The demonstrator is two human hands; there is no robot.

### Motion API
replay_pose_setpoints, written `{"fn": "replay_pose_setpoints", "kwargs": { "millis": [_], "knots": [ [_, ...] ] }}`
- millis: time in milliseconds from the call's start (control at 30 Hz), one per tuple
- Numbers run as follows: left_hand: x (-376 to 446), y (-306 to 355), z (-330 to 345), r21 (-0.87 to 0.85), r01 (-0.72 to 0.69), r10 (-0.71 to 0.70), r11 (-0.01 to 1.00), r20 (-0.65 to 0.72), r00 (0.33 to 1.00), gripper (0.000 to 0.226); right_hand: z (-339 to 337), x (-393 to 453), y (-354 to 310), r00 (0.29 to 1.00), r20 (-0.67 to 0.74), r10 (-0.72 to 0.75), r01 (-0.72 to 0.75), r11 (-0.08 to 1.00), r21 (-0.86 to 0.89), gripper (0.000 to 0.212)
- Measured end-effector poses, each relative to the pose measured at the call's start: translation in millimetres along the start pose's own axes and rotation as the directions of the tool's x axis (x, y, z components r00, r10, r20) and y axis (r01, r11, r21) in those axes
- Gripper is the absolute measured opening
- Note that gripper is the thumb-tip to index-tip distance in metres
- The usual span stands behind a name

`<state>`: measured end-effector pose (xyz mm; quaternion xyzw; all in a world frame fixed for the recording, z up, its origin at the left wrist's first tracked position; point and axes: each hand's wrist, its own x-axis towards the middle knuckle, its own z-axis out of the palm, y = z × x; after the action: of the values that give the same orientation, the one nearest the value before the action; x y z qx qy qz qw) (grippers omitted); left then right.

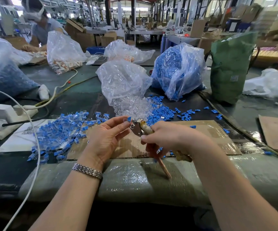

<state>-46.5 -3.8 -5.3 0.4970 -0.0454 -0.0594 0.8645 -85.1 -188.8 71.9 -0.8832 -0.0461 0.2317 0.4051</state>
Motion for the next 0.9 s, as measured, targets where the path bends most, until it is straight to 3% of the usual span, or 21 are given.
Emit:
{"fn": "replay_pose_setpoints", "kwargs": {
  "millis": [233, 333, 533, 700, 800, 900],
  "knots": [
    [2.3, -5.2, -5.5, 0.098, -0.022, 0.020, 0.995, 0.024, 1.000, 0.019, 7.0, 9.5, 4.9, 0.999, -0.025, -0.030, 0.030, 1.000, -0.001, 0.026],
    [2.5, -6.5, -6.6, 0.107, -0.017, 0.012, 0.994, 0.044, 0.999, 0.020, 11.9, 12.4, 11.2, 0.999, -0.037, -0.033, 0.033, 0.999, 0.002, 0.036],
    [2.3, -8.5, -7.1, 0.189, -0.046, 0.038, 0.981, 0.045, 0.998, 0.023, 29.2, 20.8, 16.9, 0.981, -0.195, -0.014, -0.012, 0.991, -0.130, 0.053],
    [3.1, -10.6, -7.0, 0.325, -0.052, 0.050, 0.944, 0.016, 0.999, 0.021, 27.3, 15.4, 12.1, 0.986, -0.165, 0.010, -0.031, 0.992, -0.124, 0.058],
    [2.5, -9.8, -9.4, 0.470, -0.123, 0.197, 0.874, -0.111, 0.974, 0.013, 18.4, 8.4, 12.5, 0.993, -0.112, 0.041, -0.047, 0.997, -0.054, 0.054],
    [4.5, -5.9, -15.0, 0.761, -0.094, 0.502, 0.642, -0.324, 0.802, 0.020, 1.6, 3.0, 17.9, 0.974, -0.224, 0.037, -0.059, 0.994, -0.090, 0.045]
  ]
}}
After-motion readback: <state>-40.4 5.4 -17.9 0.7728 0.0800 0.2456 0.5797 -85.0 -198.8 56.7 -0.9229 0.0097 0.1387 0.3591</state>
